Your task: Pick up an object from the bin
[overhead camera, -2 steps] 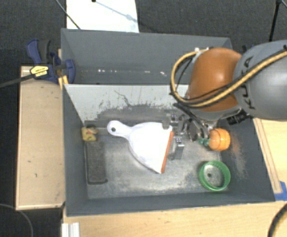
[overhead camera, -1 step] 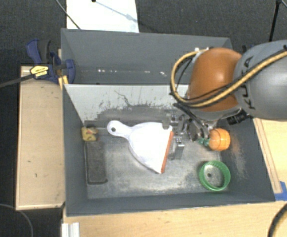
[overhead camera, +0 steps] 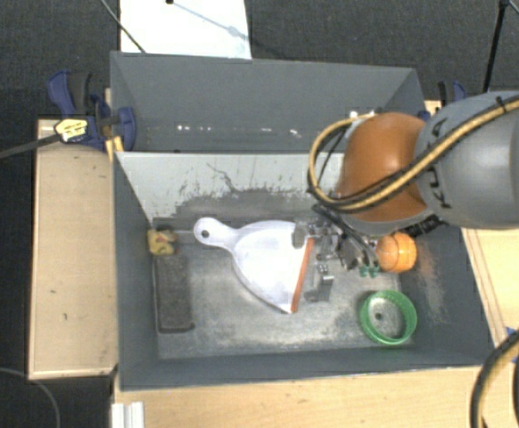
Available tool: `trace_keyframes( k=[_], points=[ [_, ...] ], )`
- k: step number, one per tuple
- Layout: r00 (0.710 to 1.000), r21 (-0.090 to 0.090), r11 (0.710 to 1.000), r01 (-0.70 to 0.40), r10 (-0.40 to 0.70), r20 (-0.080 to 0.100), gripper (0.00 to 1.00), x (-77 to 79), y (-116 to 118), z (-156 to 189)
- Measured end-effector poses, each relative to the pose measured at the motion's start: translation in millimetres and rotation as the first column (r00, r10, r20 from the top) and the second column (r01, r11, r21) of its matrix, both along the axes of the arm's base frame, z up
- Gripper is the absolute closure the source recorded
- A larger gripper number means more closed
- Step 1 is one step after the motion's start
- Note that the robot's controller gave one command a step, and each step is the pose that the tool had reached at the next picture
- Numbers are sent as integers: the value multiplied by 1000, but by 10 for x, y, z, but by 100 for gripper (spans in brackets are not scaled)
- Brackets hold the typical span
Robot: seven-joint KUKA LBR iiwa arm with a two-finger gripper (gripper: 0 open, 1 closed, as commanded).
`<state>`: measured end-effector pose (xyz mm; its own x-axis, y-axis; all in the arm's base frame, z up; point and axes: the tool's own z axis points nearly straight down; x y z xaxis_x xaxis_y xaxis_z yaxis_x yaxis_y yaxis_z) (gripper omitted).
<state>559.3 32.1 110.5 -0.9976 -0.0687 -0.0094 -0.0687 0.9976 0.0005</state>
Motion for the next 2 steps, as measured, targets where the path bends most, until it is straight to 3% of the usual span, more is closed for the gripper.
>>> trace_keyframes(
  k=[1, 2],
  points=[
    [998, -1, 998, 70, -70, -8, 0, -464, 38, -338],
    [992, 0, 992, -129, 129, -6, 100, -533, 613, -374]
  ],
)
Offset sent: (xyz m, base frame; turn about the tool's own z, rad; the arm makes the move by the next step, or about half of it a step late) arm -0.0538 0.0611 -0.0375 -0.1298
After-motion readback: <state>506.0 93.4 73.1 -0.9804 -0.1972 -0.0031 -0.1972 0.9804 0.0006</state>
